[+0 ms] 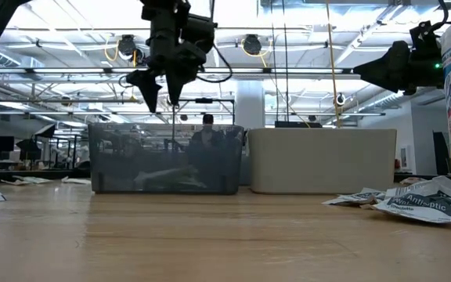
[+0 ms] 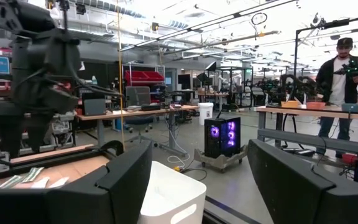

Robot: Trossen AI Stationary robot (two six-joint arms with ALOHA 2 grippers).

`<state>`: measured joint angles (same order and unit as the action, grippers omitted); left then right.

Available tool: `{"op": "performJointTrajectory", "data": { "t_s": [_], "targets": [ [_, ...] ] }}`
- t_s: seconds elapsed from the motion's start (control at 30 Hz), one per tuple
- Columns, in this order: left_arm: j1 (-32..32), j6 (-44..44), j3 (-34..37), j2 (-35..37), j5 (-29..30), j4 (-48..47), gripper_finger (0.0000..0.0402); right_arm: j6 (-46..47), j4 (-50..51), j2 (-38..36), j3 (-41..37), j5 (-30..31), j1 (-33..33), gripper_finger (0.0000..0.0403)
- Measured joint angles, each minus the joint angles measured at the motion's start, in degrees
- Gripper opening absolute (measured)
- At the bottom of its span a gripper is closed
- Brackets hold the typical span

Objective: Pick & Place First Aid Supplies
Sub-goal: Put the white bandage into the bottom black bin

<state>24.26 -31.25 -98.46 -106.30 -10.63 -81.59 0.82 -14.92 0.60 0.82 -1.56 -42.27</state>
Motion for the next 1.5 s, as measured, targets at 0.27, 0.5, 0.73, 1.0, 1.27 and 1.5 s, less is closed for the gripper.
{"op": "performJointTrajectory", "data": {
  "t_s": [0.27, 0.5, 0.73, 1.0, 1.27, 1.5],
  "targets": [
    [3.9, -9.9, 8.7, 6.2, 0.0, 1.7, 0.0284, 0.0, 0.0, 0.0, 0.0, 0.0, 0.0, 0.0263],
    [4.7, -17.3, 13.4, 10.1, 0.5, 2.6, 0.0282, 0.0, 0.0, 0.0, 0.0, 0.0, 0.0, 0.0263],
    [5.0, -19.0, 13.9, 9.3, 1.4, 4.9, 0.0277, 0.0, 0.0, 0.0, 0.0, 0.0, 0.0, 0.0263],
    [5.0, -20.4, 16.5, 4.3, 1.0, 12.8, 0.0283, 0.0, 0.0, 0.0, 0.0, 0.0, 0.0, 0.0263],
    [5.0, -23.5, 25.4, 3.5, 0.8, 22.1, 0.0283, 0.0, 0.0, 0.0, 0.0, 0.0, 0.0, 0.0263],
    [5.0, -26.3, 32.1, 3.5, 2.2, 31.5, 0.0283, 0.0, 0.0, 0.0, 0.0, 0.0, 0.0, 0.0263]
  ]
}}
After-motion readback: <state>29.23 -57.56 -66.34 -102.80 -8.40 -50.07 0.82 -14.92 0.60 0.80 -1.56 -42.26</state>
